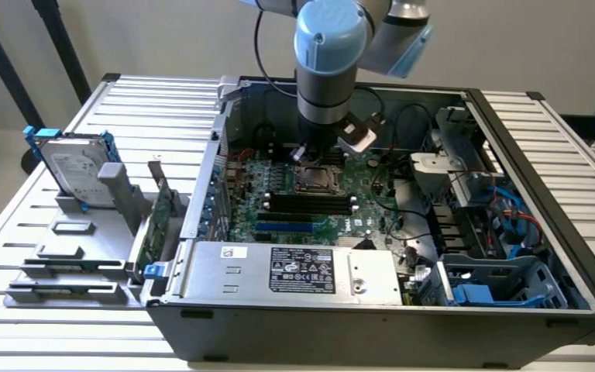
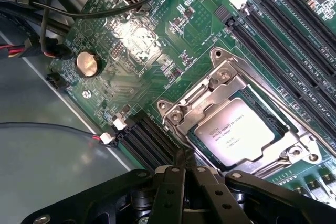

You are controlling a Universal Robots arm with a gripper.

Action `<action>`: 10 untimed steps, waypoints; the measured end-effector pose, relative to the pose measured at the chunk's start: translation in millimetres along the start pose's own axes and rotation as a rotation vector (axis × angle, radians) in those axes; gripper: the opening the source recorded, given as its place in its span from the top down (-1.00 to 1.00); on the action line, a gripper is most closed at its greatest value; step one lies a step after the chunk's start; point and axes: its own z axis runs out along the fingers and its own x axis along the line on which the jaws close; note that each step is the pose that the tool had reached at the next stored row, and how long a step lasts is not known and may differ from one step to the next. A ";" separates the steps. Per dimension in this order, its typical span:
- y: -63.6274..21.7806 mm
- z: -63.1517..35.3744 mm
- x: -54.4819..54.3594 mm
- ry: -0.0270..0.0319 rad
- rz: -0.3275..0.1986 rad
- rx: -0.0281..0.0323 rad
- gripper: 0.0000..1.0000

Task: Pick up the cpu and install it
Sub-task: 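Install the first cpu locking lever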

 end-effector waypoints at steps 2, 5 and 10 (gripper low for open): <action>0.6 0.5 0.3 -0.0002 0.000 0.0000 0.79; 1.6 1.0 1.2 -0.0002 0.000 0.0000 0.79; 3.7 1.6 3.1 0.0000 0.000 0.0002 0.79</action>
